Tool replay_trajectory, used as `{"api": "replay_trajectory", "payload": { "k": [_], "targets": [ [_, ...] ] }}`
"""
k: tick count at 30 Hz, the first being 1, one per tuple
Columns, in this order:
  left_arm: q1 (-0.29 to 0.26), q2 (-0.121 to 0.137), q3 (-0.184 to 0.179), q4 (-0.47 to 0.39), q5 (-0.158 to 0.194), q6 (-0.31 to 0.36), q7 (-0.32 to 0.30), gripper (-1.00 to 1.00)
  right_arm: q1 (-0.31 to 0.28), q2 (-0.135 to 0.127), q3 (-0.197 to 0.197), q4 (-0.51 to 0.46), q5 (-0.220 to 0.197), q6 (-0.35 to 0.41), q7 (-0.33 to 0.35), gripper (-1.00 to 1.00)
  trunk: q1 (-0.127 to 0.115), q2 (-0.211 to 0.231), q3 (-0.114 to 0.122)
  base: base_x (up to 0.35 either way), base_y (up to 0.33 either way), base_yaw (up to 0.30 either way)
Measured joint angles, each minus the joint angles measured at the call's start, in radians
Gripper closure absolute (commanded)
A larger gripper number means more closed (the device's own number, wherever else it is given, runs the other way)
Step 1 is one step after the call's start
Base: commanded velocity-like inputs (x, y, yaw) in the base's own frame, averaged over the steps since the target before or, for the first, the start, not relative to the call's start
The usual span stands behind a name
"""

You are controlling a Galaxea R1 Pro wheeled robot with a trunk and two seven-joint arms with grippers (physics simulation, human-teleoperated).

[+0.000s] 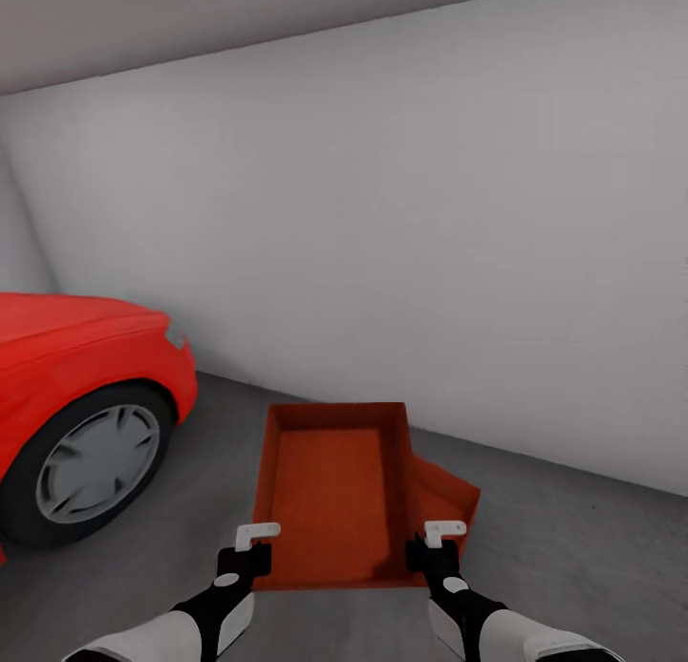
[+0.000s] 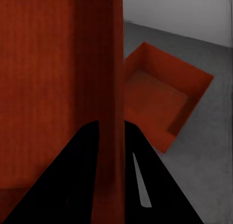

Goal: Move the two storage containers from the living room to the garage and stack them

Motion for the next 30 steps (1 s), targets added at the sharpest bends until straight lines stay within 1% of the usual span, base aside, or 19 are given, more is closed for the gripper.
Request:
{"api": "replay_trajectory", "payload": {
  "k": [30],
  "targets": [
    [0.0, 0.0, 0.0, 0.0, 0.0, -0.001, 0.0, 1.0, 0.0, 0.0, 0.001, 0.0, 0.0, 0.0, 0.0, 1.0, 0.0, 0.0, 0.0, 0.312, 0.191, -0.281]
  ]
}}
